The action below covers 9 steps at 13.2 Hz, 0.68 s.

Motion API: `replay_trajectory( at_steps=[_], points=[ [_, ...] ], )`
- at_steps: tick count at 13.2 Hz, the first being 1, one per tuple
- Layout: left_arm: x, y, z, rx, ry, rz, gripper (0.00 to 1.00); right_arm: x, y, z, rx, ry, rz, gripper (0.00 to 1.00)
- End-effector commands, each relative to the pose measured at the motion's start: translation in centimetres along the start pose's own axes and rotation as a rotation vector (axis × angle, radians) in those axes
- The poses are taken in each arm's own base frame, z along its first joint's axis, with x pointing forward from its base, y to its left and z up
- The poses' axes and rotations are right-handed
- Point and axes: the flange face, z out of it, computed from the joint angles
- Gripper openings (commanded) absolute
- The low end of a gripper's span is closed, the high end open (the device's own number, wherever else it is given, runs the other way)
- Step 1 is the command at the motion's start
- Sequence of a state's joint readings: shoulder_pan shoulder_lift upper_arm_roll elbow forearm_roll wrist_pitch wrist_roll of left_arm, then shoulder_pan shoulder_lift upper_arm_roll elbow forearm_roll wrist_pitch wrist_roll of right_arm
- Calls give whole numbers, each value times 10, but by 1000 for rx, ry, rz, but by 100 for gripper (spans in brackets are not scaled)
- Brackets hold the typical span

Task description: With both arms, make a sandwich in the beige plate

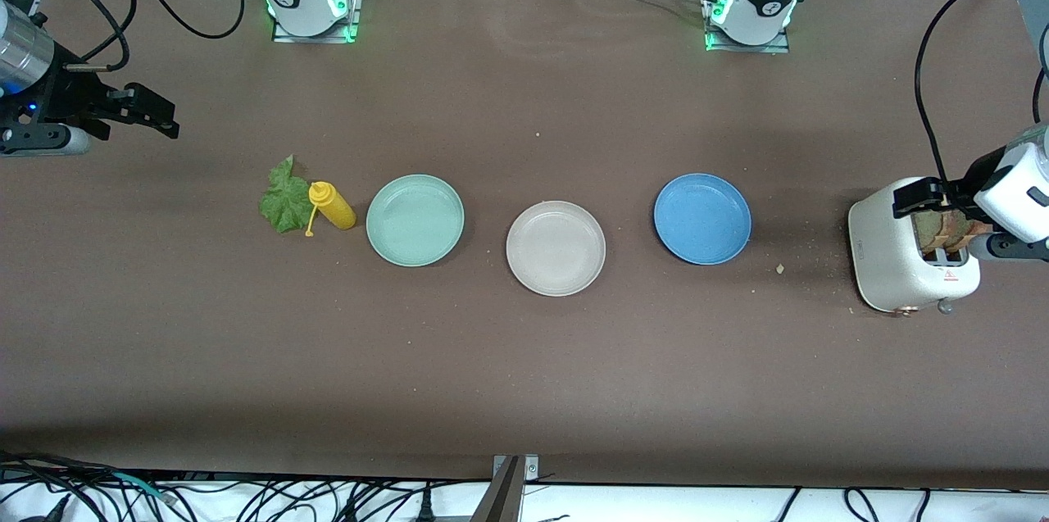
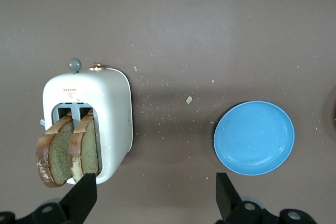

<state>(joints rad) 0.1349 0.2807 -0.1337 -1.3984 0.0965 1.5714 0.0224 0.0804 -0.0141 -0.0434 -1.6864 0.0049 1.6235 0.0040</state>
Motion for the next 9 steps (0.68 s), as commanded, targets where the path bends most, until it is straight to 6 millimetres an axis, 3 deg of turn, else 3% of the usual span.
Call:
replay_trajectory(
  at_steps=[1,5,9],
  points=[
    [-28,6,-8,-52,1,14,100,0,1,-5,-11,7,3,100],
    [-52,14,-2,-51,22,17,100,-1,1,-5,-11,4,-1,100],
    [-84,21,17,-59,64,10,100,-1,1,-6,-11,7,-3,100]
  ],
)
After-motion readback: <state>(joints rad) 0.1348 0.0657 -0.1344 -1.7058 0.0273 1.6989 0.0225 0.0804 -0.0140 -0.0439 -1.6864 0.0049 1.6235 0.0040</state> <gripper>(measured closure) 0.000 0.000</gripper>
